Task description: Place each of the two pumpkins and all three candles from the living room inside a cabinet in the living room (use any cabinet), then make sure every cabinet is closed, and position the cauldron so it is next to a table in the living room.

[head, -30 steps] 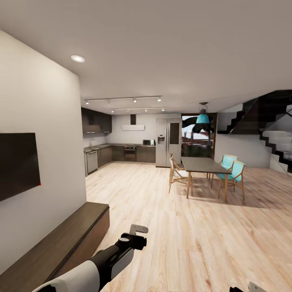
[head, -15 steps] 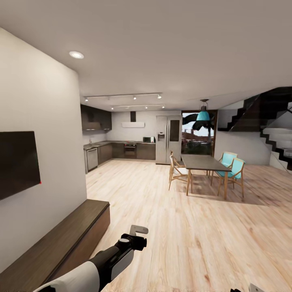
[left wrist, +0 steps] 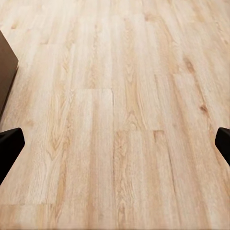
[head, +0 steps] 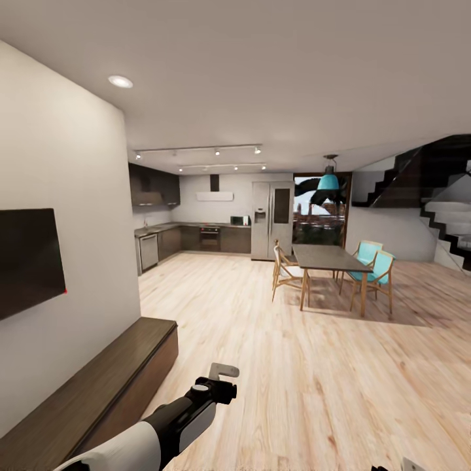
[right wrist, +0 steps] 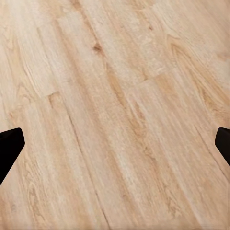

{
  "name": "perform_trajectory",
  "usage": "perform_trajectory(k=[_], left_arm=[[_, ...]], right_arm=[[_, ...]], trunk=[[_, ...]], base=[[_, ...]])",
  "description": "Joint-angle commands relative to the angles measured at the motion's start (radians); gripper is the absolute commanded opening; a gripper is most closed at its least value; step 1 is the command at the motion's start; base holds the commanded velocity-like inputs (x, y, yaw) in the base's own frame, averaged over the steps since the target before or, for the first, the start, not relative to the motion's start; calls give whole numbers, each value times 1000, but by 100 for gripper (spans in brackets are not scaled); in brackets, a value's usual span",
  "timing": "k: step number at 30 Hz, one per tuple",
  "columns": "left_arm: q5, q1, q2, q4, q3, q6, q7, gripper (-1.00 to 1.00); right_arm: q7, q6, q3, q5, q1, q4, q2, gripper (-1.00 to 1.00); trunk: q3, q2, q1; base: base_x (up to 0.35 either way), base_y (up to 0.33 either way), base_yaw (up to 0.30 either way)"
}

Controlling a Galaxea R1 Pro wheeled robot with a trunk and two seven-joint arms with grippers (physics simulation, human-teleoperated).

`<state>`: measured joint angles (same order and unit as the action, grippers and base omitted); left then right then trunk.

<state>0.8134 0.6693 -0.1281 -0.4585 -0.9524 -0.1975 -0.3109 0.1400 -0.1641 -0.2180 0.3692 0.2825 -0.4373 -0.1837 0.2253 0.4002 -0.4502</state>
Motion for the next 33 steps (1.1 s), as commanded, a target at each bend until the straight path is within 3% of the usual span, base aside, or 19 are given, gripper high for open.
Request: perform_trajectory(k=[1, 33], left_arm=[[7, 1, 1, -2, -8, -2, -8, 100], [7, 0, 1, -2, -8, -2, -8, 100]], right_arm=[[4, -5, 0, 9, 0, -2, 0, 100], [3, -5, 1, 8, 0, -1, 1, 100]], trunk=[[-2, 0, 0], [-55, 0, 0]], base=[[0, 0, 0], [0, 0, 0]])
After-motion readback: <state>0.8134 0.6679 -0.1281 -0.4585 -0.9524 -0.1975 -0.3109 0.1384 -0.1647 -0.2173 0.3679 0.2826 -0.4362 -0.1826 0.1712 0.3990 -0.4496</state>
